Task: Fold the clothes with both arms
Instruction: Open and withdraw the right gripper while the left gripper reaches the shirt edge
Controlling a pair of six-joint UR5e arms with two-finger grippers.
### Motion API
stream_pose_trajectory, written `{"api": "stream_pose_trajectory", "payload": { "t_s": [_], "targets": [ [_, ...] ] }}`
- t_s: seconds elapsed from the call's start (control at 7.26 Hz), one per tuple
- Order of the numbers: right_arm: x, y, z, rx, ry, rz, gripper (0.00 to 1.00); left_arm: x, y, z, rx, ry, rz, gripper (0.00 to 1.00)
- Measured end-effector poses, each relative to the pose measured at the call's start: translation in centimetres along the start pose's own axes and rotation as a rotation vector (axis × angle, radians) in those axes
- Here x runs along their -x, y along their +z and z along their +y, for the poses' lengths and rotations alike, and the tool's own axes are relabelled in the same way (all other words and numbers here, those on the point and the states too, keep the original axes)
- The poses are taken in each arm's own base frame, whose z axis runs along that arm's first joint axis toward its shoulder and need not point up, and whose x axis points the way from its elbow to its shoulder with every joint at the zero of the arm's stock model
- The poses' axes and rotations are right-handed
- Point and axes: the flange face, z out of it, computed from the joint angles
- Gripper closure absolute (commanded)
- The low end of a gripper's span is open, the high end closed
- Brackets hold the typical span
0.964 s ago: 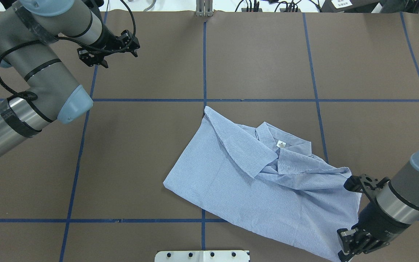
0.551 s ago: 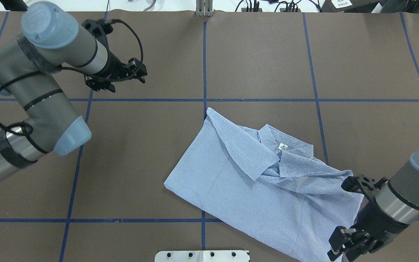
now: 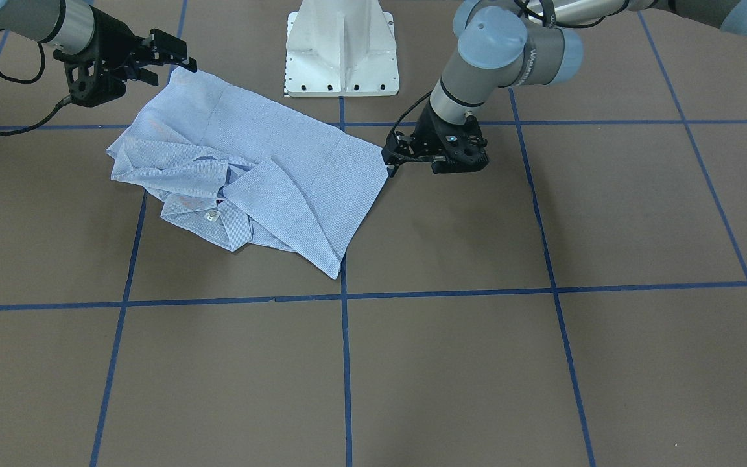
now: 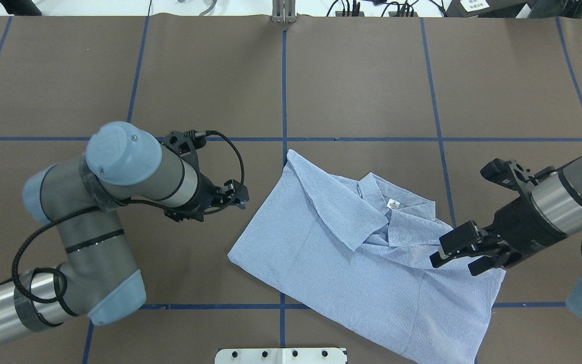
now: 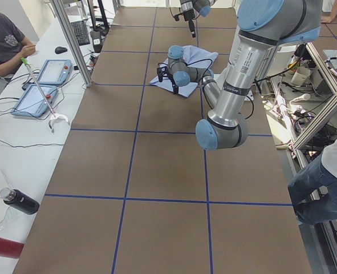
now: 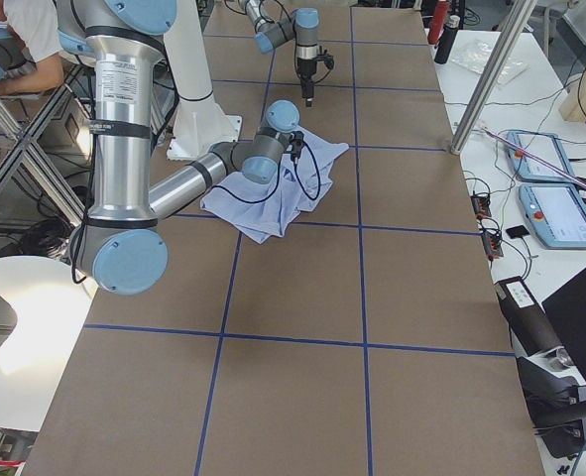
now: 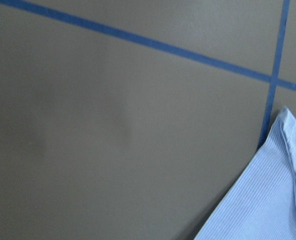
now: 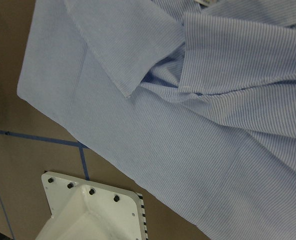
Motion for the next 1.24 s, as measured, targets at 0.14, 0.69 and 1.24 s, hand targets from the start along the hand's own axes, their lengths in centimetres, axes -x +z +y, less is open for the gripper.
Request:
{"api": "stream_pose_trajectory", "payload": {
  "t_s": [0.14, 0.69, 1.24],
  "targets": [
    [0.6, -1.1, -0.6, -0.029, -0.008, -0.015, 0.0, -0.2, 1.3, 2.2, 0.028, -0.003, 0.004, 0.09],
    [1.8, -2.3, -1.4, -0.06, -0.025, -0.035, 0.0, 0.0, 5.1, 4.1, 0.025, -0.014, -0.041, 0.18],
    [1.7, -2.2, -1.6, -0.051, -0.019, -0.035, 0.0, 0.3, 6.6, 4.8, 0.036, -0.012, -0.064, 0.42]
  ]
}}
